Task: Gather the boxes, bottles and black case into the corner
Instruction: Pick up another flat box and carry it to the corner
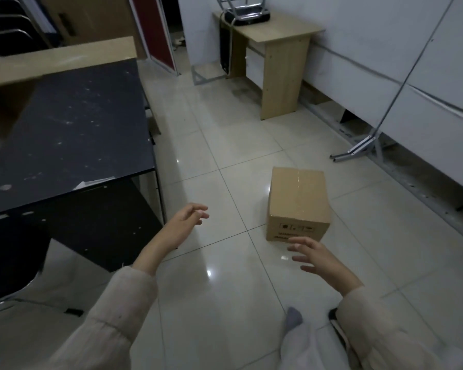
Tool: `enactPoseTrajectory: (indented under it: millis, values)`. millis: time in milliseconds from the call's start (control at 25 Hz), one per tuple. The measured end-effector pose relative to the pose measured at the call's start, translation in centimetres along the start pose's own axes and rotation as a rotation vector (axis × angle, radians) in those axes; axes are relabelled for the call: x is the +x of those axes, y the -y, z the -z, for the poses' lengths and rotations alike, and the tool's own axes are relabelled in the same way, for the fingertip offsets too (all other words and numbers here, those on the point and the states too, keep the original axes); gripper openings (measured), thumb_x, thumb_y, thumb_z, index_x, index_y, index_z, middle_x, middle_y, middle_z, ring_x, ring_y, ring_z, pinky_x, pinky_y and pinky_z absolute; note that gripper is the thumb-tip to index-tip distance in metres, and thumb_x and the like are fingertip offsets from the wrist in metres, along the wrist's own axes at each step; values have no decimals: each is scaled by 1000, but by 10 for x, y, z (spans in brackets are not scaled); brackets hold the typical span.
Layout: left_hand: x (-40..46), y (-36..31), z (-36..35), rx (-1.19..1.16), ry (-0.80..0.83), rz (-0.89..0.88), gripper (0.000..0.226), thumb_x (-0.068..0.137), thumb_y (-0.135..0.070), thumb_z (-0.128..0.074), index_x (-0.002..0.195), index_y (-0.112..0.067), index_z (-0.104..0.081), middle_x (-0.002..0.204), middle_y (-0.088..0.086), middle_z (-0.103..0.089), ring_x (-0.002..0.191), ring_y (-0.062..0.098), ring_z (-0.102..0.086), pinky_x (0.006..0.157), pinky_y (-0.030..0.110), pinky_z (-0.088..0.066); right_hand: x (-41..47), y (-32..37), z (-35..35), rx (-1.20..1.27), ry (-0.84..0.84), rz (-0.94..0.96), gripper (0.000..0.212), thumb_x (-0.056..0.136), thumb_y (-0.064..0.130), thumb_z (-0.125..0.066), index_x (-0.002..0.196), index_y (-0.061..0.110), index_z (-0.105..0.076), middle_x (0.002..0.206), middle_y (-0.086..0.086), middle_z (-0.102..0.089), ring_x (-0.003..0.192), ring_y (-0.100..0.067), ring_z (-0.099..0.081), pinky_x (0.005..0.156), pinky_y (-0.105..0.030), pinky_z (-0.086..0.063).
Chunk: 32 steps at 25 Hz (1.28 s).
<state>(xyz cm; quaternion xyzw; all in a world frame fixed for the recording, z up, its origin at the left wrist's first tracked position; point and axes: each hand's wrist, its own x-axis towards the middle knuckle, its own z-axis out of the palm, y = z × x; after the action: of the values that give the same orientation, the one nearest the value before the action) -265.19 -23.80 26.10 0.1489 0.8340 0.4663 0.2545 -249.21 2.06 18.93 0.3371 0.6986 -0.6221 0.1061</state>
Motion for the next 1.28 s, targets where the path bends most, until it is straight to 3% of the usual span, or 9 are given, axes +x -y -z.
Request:
enactPoseTrajectory:
  millis: [240, 440, 680, 840, 1040, 1280]
  values:
    - [109, -33, -42, -39, -34, 7, 27, 98, -18, -36, 118, -15, -53, 110, 1, -60, 99, 16, -55, 77, 21, -41, 86, 22, 79, 60, -68, -69, 24, 96, 25, -42, 115, 22, -57, 113, 0, -61, 100, -20, -58, 84, -33, -44]
    - [198, -72, -91, -45, 21, -20, 22, 97, -18, -37, 112, -20, -54, 106, -2, -62, 98, 16, -58, 77, 21, -42, 141, 36, 166, 107, -158, -99, 19, 94, 23, -44, 108, 24, -58, 114, -3, -61, 105, -23, -57, 85, -34, -42]
    - [301, -110, -131, 14, 148, -36, 24, 97, -19, -38, 114, -19, -55, 111, 1, -63, 103, 19, -58, 77, 20, -42, 189, 29, 225, 286, -313, -192, 27, 93, 23, -45, 117, 18, -56, 118, -5, -60, 110, -27, -56, 88, -36, -42]
    - [391, -134, -156, 169, 328, -97, 30, 98, -22, -37, 122, -15, -52, 117, 3, -61, 107, 19, -56, 83, 27, -40, 225, 25, 234, 447, -428, -268, 22, 93, 22, -46, 112, 20, -56, 117, -4, -60, 108, -27, -57, 91, -38, -42]
    - [515, -158, -179, 335, 602, -183, 24, 97, -23, -37, 115, -21, -53, 114, 1, -62, 107, 19, -56, 84, 26, -42, 286, 29, 208, 751, -739, -373, 26, 95, 18, -43, 119, 14, -54, 120, -7, -57, 107, -25, -54, 93, -38, -41]
    - [624, -133, -206, 616, 821, -181, 26, 97, -21, -39, 118, -16, -54, 117, 5, -62, 104, 16, -55, 86, 26, -38, 356, 37, 148, 881, -819, -548, 24, 96, 20, -43, 118, 17, -52, 117, -5, -51, 105, -23, -51, 94, -39, -41]
